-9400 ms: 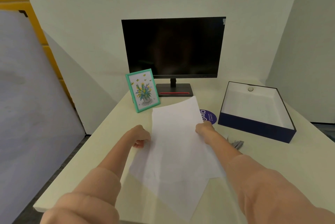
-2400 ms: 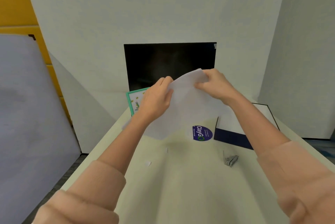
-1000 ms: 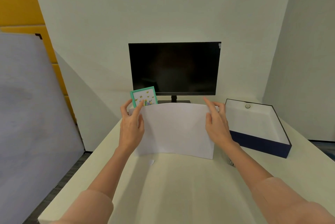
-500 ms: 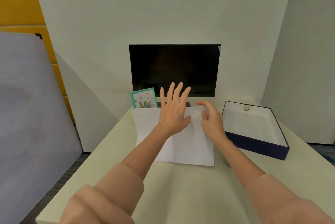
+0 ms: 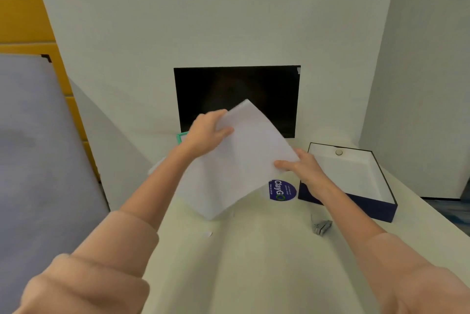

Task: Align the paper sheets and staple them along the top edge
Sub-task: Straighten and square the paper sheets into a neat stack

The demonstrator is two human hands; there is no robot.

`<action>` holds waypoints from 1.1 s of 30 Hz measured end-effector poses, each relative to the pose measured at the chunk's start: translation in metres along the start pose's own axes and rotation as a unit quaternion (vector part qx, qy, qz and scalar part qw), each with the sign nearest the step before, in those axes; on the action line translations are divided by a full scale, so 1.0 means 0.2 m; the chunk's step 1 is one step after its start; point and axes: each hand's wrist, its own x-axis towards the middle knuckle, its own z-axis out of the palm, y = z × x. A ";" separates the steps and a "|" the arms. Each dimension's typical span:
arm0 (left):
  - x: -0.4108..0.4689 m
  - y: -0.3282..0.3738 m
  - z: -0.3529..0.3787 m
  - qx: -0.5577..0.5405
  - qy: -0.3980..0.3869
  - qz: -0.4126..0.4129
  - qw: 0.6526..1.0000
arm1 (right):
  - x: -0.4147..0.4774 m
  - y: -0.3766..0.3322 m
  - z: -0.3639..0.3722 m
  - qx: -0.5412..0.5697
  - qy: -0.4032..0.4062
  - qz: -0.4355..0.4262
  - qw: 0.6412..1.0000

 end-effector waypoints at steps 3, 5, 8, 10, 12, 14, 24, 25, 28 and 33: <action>0.00 -0.01 -0.07 -0.121 0.055 -0.061 0.989 | 0.02 -0.06 0.02 0.150 -0.016 0.024 0.988; 0.00 -0.01 -0.06 -0.213 0.093 -0.105 0.967 | 0.03 -0.13 0.05 0.209 -0.017 -0.010 0.978; -0.04 0.01 0.00 -0.286 0.145 -0.158 0.934 | 0.04 -0.23 0.10 0.160 0.030 -0.079 0.983; -0.08 0.01 0.06 -0.313 0.177 -0.185 0.915 | 0.03 -0.25 0.12 0.125 0.053 -0.103 0.985; -0.13 0.01 0.11 -0.318 0.194 -0.217 0.903 | 0.01 -0.22 0.14 0.101 0.074 -0.109 0.986; -0.18 0.01 0.17 -0.297 0.191 -0.251 0.901 | 0.00 -0.17 0.16 0.068 0.098 -0.108 0.987; -0.23 -0.04 0.21 -0.128 0.215 -0.102 0.963 | -0.02 -0.18 0.19 -0.182 0.145 -0.268 0.935; -0.23 -0.04 0.21 -0.114 0.208 -0.095 0.967 | -0.01 -0.18 0.19 -0.189 0.140 -0.265 0.935; -0.22 -0.06 0.21 -0.089 0.188 -0.106 0.972 | 0.00 -0.16 0.19 -0.182 0.138 -0.258 0.939; -0.21 -0.07 0.22 -0.101 0.203 -0.111 0.968 | 0.01 -0.15 0.20 -0.168 0.145 -0.265 0.938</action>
